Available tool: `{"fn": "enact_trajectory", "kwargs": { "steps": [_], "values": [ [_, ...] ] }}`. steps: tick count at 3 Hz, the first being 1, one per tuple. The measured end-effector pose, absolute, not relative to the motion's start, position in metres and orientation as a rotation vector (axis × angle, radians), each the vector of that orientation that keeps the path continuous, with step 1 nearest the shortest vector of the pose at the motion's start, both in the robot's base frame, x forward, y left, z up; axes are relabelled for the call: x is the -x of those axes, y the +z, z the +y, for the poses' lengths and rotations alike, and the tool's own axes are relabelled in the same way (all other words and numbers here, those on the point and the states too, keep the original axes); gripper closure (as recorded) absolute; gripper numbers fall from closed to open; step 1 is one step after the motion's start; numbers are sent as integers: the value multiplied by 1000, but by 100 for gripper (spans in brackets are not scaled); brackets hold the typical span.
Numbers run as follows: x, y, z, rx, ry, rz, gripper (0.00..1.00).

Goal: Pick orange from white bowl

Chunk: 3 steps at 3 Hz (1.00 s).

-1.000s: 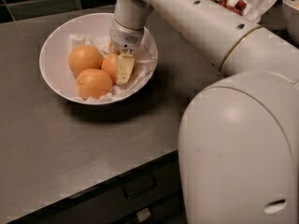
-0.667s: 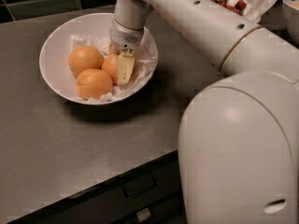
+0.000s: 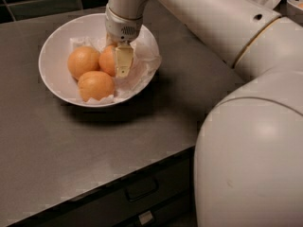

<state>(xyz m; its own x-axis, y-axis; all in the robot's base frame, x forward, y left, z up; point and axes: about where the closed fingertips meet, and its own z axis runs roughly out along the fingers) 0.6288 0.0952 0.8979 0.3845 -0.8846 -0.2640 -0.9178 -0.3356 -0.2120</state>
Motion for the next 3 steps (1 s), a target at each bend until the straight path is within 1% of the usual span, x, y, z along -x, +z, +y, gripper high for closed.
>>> {"fn": "enact_trajectory", "kwargs": {
  "steps": [2, 3],
  "values": [
    [-612, 948, 96, 2260, -33, 1497, 100],
    [-601, 969, 91, 2177, -88, 1412, 100]
  ]
}}
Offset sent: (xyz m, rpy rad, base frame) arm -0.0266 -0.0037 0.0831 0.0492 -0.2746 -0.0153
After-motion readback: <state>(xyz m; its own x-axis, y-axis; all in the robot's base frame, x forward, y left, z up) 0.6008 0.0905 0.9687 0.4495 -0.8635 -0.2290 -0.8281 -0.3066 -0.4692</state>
